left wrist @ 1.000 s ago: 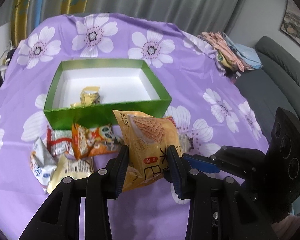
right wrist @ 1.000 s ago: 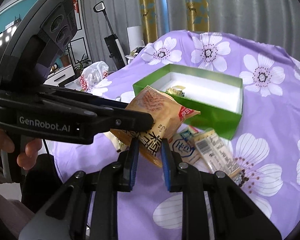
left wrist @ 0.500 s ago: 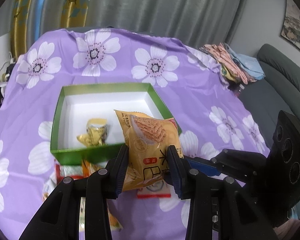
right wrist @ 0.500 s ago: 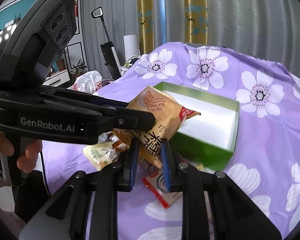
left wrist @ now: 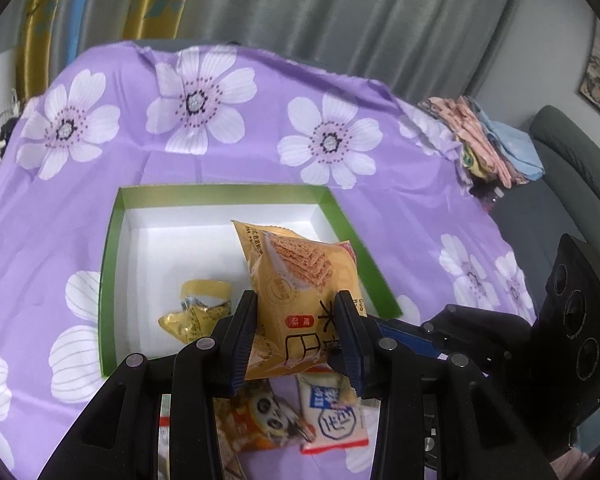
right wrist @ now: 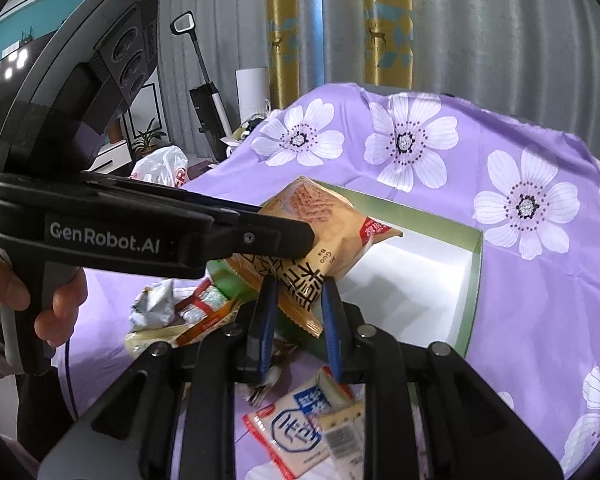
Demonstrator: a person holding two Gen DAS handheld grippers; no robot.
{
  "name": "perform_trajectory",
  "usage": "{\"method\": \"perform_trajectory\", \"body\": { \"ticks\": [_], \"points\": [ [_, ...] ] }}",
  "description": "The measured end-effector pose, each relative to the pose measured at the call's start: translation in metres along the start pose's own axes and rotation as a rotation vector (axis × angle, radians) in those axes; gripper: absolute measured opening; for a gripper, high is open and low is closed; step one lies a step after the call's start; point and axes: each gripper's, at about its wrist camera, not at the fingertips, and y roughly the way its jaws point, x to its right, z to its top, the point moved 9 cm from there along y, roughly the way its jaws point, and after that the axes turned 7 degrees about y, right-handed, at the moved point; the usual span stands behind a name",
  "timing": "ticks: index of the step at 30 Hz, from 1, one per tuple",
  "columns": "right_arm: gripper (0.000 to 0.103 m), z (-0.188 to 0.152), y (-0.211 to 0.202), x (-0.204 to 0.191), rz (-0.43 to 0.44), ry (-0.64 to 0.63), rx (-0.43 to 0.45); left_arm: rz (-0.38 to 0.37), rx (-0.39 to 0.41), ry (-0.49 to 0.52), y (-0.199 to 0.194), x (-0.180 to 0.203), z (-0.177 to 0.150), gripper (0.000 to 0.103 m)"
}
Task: Organize snacks
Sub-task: 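Lift the tan rice-cracker bag into the green box and release it, then return the right tool to the pile and grasp the white-and-green bag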
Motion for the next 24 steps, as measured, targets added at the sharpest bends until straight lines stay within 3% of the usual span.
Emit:
{"method": "perform_trajectory", "body": {
  "ticks": [9,13,15,17,24],
  "points": [
    [0.023,-0.004,0.038,0.019,-0.019,0.053,-0.085,-0.023,-0.078,-0.073,0.04,-0.022,-0.002,0.039],
    [0.031,-0.007,0.045,0.027,-0.052,0.091,-0.102,-0.012,-0.113,-0.093,0.055,-0.025,-0.007,0.04],
    [0.035,-0.007,0.045,0.031,-0.079,0.1,-0.095,0.005,-0.118,-0.093,0.058,-0.027,-0.008,0.047],
    [0.045,-0.008,0.041,0.036,-0.099,0.111,-0.091,0.013,-0.112,-0.103,0.055,-0.029,-0.009,0.071],
    [0.05,-0.018,0.004,0.048,-0.104,0.172,-0.043,0.06,-0.069,-0.099,0.022,-0.04,-0.012,0.078]
  ]
}}
